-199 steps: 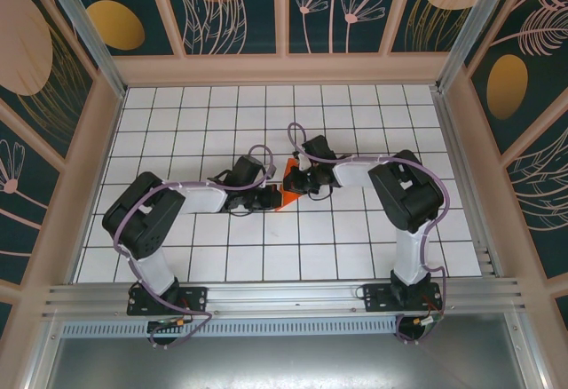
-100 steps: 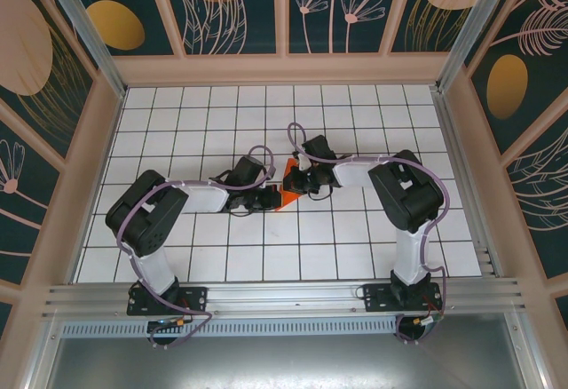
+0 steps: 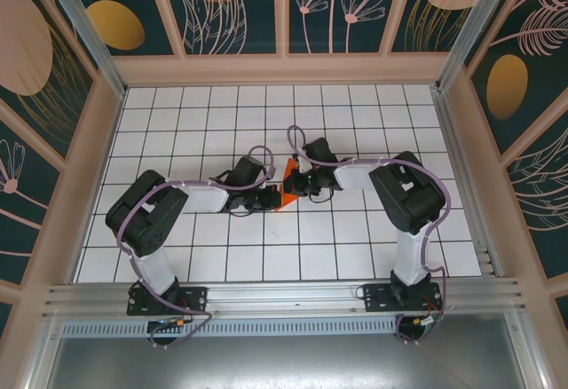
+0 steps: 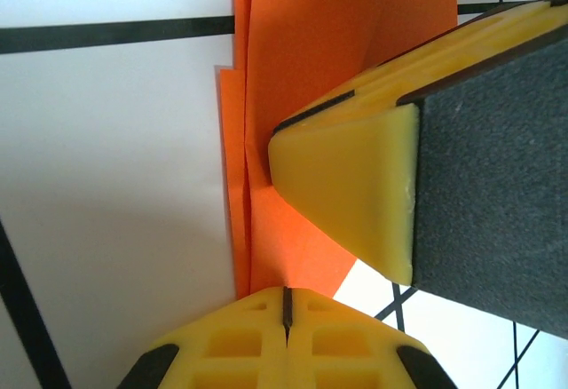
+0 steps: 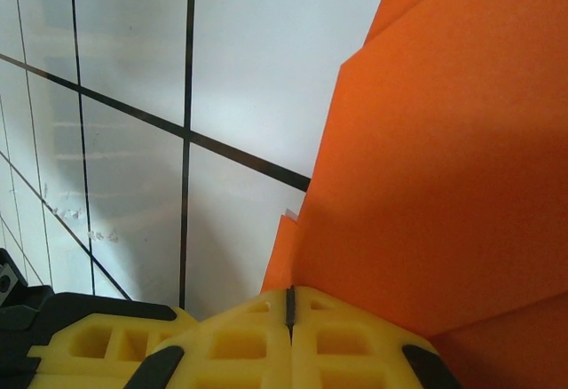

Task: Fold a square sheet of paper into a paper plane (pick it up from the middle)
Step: Fourth fold the wing at the center of the table.

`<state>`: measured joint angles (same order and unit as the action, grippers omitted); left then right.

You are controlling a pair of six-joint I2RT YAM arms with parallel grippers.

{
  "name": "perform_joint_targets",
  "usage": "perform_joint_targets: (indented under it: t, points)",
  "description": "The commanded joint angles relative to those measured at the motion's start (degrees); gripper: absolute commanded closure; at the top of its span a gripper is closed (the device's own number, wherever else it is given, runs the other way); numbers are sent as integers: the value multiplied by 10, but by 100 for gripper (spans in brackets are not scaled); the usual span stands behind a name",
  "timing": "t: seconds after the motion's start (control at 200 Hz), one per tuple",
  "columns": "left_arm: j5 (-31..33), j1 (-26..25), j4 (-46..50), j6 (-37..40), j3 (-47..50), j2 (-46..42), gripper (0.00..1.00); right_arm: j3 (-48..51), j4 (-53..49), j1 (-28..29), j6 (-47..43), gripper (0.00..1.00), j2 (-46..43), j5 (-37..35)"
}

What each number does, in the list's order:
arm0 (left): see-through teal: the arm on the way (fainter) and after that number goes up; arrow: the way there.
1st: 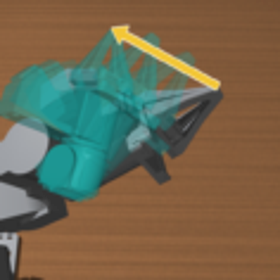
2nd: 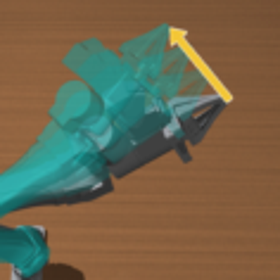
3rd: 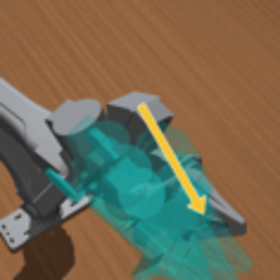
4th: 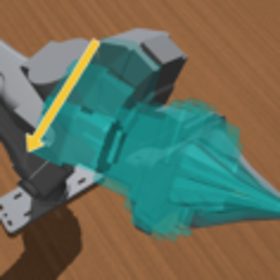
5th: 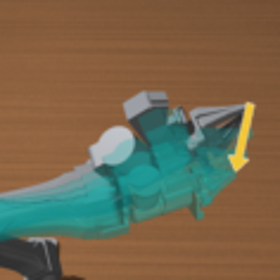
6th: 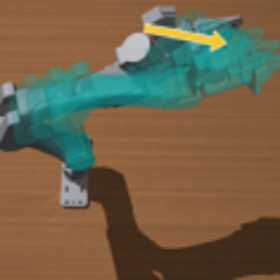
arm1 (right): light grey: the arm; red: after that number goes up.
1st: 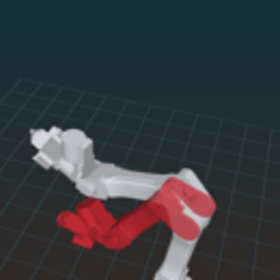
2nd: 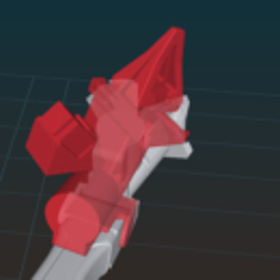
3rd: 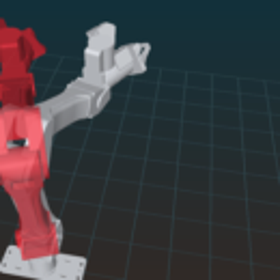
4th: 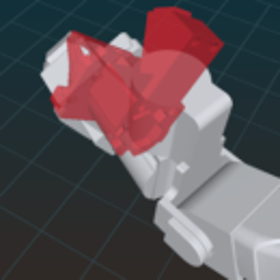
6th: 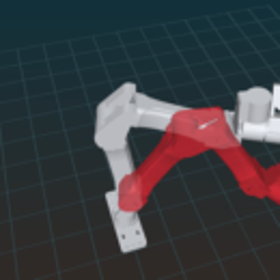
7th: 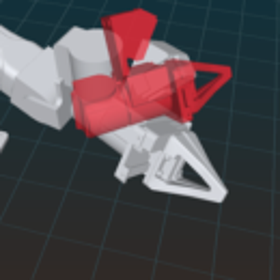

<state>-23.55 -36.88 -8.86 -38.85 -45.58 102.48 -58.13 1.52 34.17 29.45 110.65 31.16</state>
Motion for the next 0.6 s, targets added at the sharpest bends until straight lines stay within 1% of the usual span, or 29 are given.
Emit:
perform_joint_targets:
  t: [0.0, 0.07, 0.08, 0.115, 0.295, 0.595]
  points:
    - [21, -3, 43, 9, 24, 8, 100, -5, -41, -18, -27, 99, 19, -9]
    - [22, -3, 50, 9, 33, 8, 100, -7, -31, -25, -30, 99, 21, -5]
    - [23, -3, 50, 9, 35, 8, 100, -7, -29, -38, -31, 99, 22, -4]
    - [20, -3, 51, 9, 43, 9, 100, -10, -24, -52, -32, 99, 23, -1]
    - [15, -3, 39, 7, 81, 13, 100, -32, -19, -102, -39, 99, 32, 0]
    - [9, -3, 28, 8, 85, 9, 100, -94, -46, -152, -35, 100, 59, -41]
